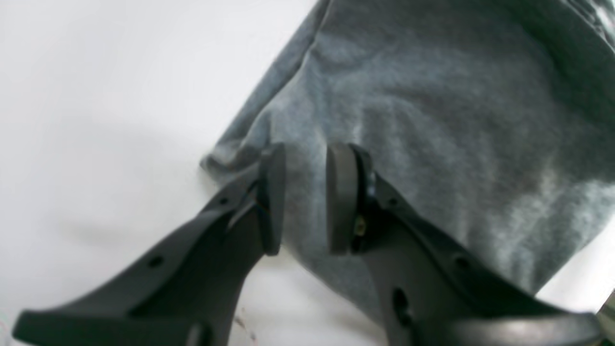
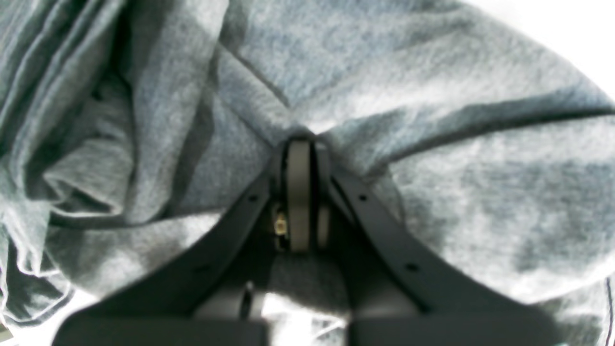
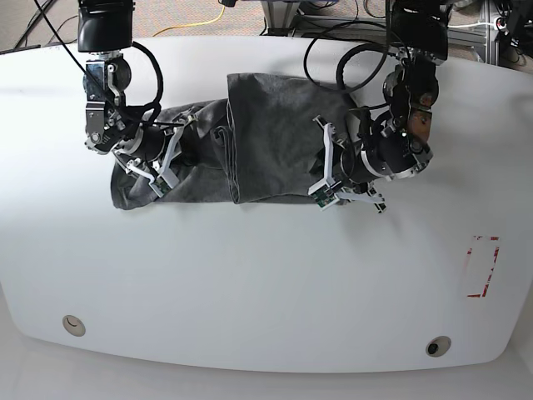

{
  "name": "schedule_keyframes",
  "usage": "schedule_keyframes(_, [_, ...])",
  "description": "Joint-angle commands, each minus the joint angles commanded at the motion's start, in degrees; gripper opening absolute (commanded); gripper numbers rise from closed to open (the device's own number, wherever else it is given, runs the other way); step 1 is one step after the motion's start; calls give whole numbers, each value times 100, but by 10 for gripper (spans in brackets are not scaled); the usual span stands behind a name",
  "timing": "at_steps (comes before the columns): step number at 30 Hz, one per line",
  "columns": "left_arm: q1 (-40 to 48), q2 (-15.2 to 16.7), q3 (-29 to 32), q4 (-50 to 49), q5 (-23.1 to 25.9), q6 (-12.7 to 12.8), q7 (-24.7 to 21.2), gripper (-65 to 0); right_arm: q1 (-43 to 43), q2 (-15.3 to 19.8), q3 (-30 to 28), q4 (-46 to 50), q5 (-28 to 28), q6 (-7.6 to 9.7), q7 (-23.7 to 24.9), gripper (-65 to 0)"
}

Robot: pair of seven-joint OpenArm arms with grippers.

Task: Layout the t-shirt on the table in an organized manner, then fold the t-shirt properly
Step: 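Release the shirt and reposition the left gripper over the bundle end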

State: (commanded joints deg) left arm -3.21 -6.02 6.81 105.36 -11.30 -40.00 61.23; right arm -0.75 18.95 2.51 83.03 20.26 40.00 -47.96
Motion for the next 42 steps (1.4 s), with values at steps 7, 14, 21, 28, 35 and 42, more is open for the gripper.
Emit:
schedule_keyframes(7, [132,0,-132,-18,0,0,0,-525,0,0,-9,0,0,0,0,-631])
schedule_keyframes(14, [44,18,-141,-448,-18,0,0,-525,0,0,-9,0,0,0,0,-631])
schedule_keyframes(21, [-229,264,-132,-466,-26,0,0,-396,0,0,-9,0,0,0,0,-631])
schedule_keyframes(28, [-738,633,-26,-774,-9,0,62,-249,-9,0,-9,0,0,0,0,-631])
schedule_keyframes(35, [-1275,668,149,-1723,0,0,246,-249,-9,0,-9,18,0,0,0,-631])
schedule_keyframes(42, [-1345,668,158,-2022,-9,0,255,-249,-9,0,0,18,0,0,0,-631])
